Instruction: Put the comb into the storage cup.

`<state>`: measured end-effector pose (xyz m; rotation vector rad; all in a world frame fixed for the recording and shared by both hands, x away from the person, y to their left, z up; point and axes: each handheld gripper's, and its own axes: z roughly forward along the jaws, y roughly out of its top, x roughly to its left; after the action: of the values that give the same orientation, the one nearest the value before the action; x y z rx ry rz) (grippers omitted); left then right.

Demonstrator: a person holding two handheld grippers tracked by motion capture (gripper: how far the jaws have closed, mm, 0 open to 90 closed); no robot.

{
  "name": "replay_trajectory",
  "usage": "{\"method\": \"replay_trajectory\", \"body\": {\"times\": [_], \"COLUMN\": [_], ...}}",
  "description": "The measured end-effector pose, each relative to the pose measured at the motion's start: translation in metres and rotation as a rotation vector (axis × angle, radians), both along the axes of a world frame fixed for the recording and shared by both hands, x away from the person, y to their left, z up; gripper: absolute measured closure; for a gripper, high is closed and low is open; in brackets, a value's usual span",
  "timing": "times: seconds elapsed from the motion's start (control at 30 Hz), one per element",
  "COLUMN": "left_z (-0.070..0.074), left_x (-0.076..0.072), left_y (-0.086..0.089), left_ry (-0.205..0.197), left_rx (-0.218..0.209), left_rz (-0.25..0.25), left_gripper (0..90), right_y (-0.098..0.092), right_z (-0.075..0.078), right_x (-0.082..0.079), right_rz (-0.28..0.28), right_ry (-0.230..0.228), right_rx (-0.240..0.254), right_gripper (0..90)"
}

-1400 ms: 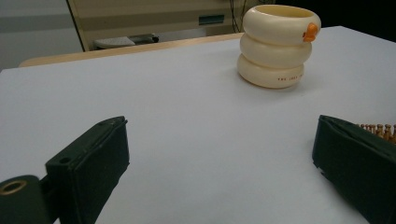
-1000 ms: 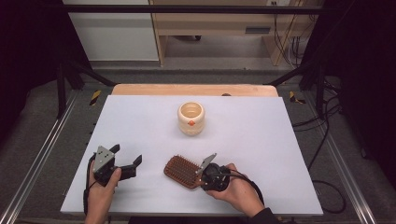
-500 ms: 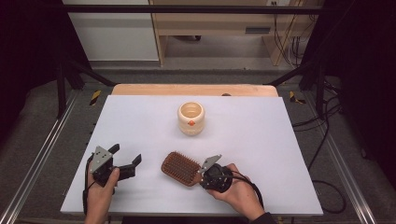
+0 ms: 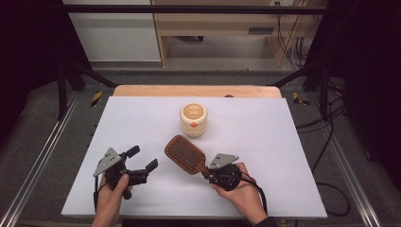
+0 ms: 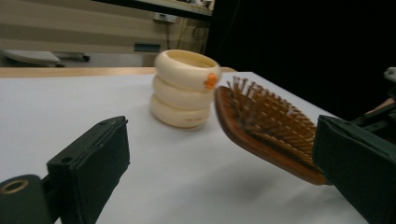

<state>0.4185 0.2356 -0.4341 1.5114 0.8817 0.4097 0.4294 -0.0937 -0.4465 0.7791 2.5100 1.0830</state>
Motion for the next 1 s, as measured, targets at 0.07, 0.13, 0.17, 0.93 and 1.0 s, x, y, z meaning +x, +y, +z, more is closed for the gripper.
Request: {"method": "replay_trajectory", "body": {"times": [0.07, 0.13, 0.17, 0.93, 1.0], "left_z": [0.003, 0.005, 0.006, 0.030, 0.032], "left_x": [0.000, -0.001, -0.001, 0.035, 0.036], "left_y": [-0.009, -0.015, -0.019, -0.075, -0.076], "left_ry": [0.009, 0.009, 0.014, 0.107, 0.108], "left_rx": [-0.023, -0.032, -0.044, -0.259, -0.259], "left_rz": [-0.020, -0.036, -0.041, -0.135, -0.139], "left_gripper": [4.0, 3.9, 3.9, 5.7, 7.1], "right_y": [-0.001, 0.000, 0.000, -0.004, -0.004], "right_z": [0.001, 0.003, 0.003, 0.018, 0.018], "right_x": [0.000, 0.001, 0.001, -0.006, -0.006], "right_rz": [-0.011, -0.015, -0.017, -0.038, -0.039], "right_ry": [-0.019, -0.040, -0.044, -0.162, -0.163], "right_rx": [0.037, 0.061, 0.066, 0.195, 0.200], "right_gripper": [72.6, 72.6, 72.6, 72.6, 72.7]}}
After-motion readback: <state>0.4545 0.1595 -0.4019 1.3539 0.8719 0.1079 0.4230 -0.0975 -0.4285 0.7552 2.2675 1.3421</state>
